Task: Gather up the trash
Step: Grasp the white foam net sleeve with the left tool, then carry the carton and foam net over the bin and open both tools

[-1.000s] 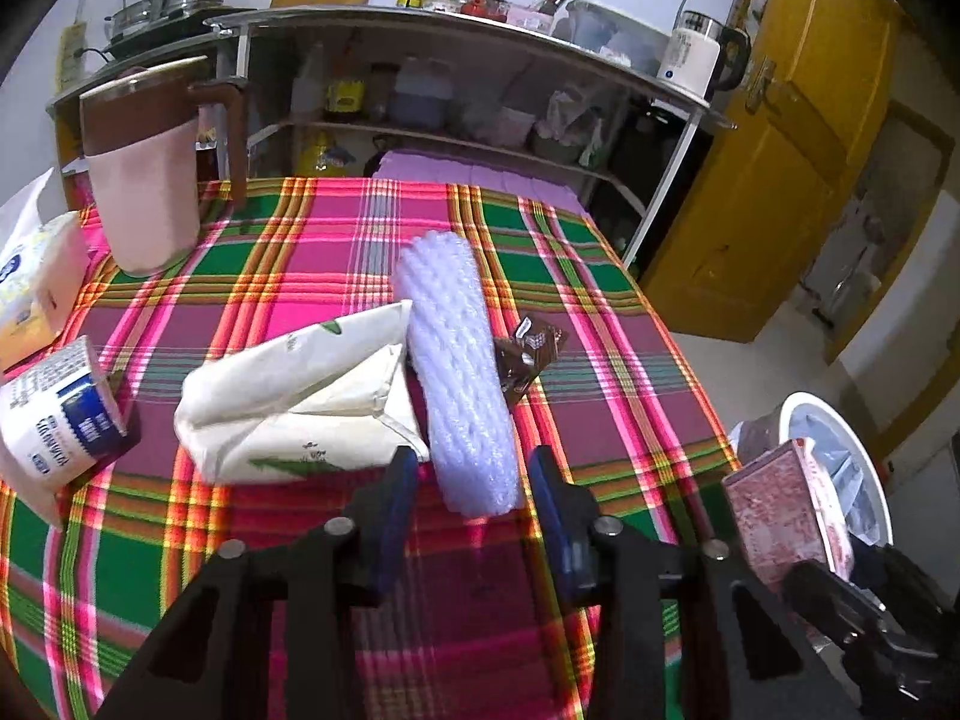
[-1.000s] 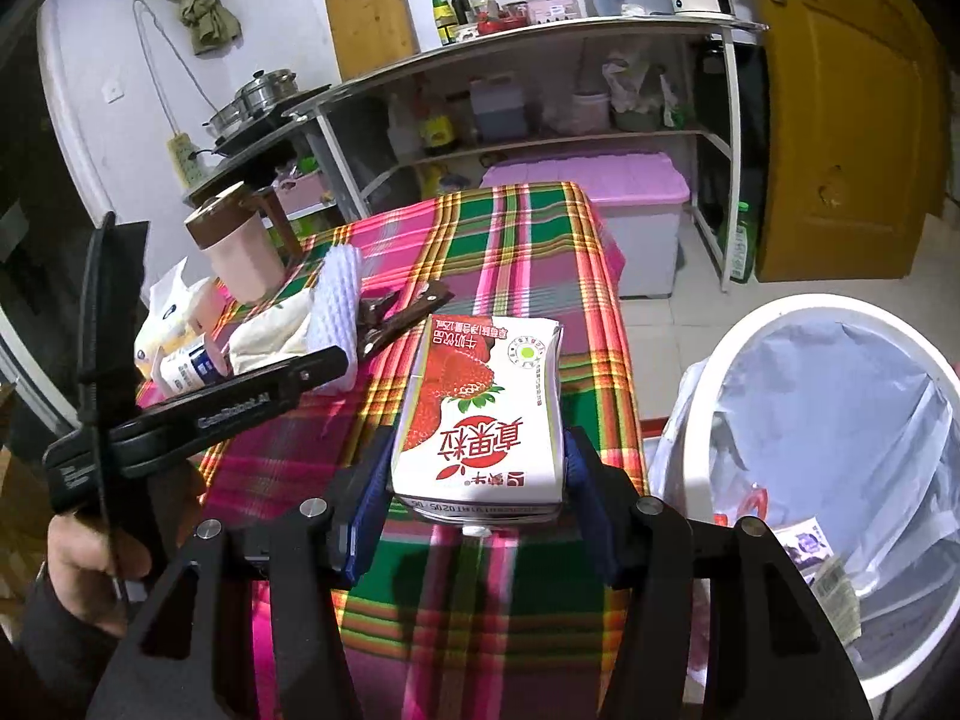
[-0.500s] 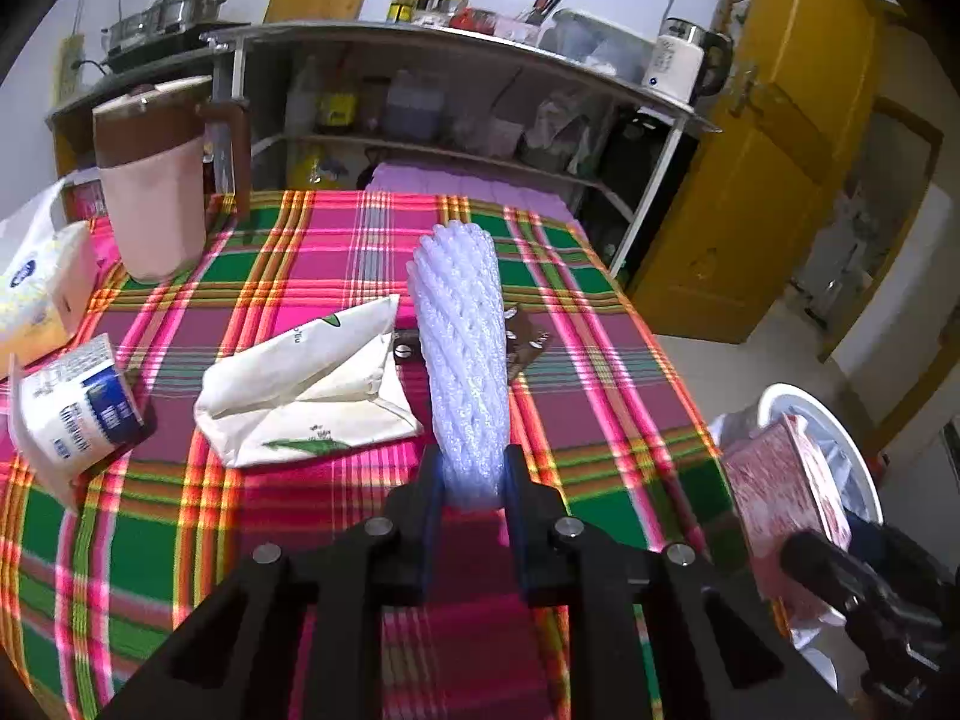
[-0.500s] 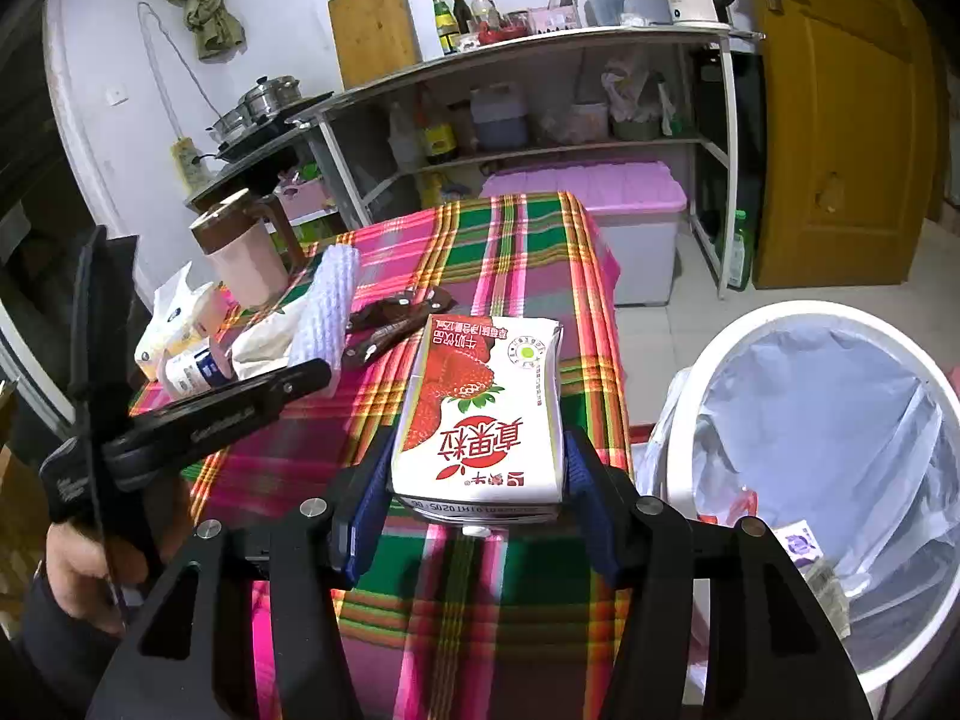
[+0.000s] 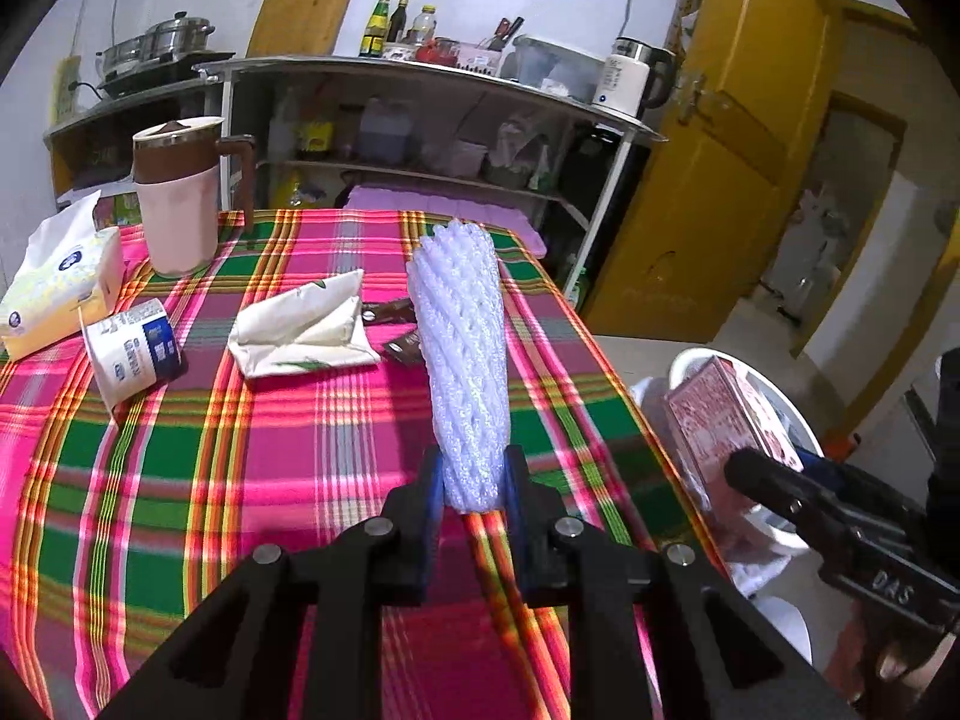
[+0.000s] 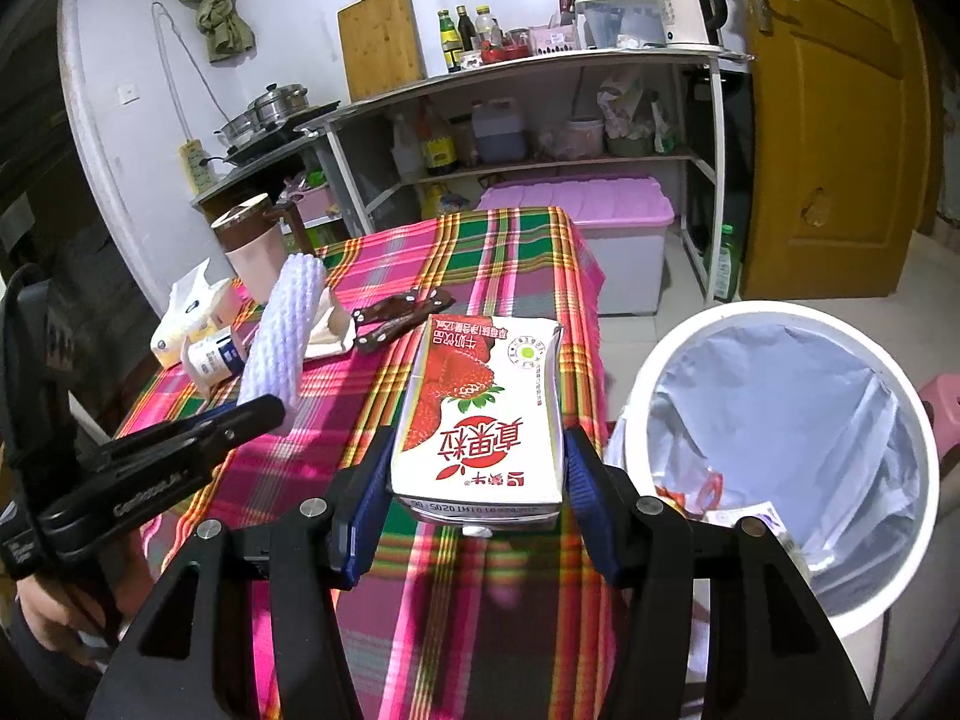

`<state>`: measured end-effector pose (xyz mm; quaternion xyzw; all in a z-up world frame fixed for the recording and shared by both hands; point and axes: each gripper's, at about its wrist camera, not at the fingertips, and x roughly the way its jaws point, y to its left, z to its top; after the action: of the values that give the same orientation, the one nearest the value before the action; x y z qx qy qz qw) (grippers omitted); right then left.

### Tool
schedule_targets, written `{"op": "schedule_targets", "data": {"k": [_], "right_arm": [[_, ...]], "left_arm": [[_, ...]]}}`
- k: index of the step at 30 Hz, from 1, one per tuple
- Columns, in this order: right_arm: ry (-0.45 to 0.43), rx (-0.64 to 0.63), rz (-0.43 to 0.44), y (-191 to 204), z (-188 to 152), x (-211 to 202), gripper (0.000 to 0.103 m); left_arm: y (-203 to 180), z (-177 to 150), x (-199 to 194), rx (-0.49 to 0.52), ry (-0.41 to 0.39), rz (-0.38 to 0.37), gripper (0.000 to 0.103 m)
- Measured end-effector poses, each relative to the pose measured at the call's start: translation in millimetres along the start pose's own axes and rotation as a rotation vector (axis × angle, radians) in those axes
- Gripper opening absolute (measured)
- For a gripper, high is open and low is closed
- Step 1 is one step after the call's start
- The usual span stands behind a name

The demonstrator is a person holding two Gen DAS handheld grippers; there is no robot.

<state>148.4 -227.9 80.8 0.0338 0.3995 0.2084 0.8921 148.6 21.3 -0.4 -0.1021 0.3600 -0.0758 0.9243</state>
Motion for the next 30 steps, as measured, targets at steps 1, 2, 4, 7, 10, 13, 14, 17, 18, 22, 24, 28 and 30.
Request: {"op": "schedule_targets", "data": {"k": [1, 2, 4, 7, 10, 13, 14, 17, 18, 22, 24, 28, 30], "right_arm": [[-0.002, -0.001, -0.002, 0, -2, -4, 0.056], [-0.003, -0.002, -0.003, -1, -2, -6, 0.056], [-0.006, -0.004, -0.006, -3, -5, -12, 0.056], [-0.009, -0.005, -0.012, -6, -9, -18, 0.056], [-0.011, -0.001, -0.017, -10, -11, -24, 0.056], [-0.015, 0.003, -0.023, -13, -13, -29, 0.056], [-0.017, 0.005, -0.026, -15, -13, -30, 0.056], [-0.022, 0.012, -0.034, -21, -15, -35, 0.056], [-0.024, 0.015, -0.037, -22, -15, -36, 0.056], [-0.029, 0.032, -0.056, -33, -16, -40, 0.056], [-0.034, 0.048, -0.072, -42, -16, -43, 0.056], [-0.040, 0.082, -0.107, -62, -18, -49, 0.056], [-0.040, 0.097, -0.124, -71, -18, -51, 0.056]], "left_arm": [[-2, -2, -3, 0.003, 0.000, -0.003, 0.019], [-5, -4, -6, 0.007, 0.000, -0.008, 0.019], [-10, -8, -11, 0.016, 0.000, -0.017, 0.019], [-19, -14, -17, 0.031, 0.003, -0.032, 0.019], [-29, -17, -21, 0.044, 0.007, -0.045, 0.019], [-37, -18, -20, 0.057, 0.008, -0.057, 0.019], [-40, -18, -20, 0.060, 0.008, -0.061, 0.019], [-48, -17, -19, 0.072, 0.009, -0.076, 0.019], [-52, -17, -18, 0.078, 0.010, -0.082, 0.019], [-65, -14, -13, 0.099, 0.019, -0.108, 0.019], [-75, -12, -8, 0.115, 0.026, -0.126, 0.019], [-94, -9, 2, 0.147, 0.038, -0.159, 0.019], [-105, -9, 7, 0.164, 0.046, -0.178, 0.019]]}}
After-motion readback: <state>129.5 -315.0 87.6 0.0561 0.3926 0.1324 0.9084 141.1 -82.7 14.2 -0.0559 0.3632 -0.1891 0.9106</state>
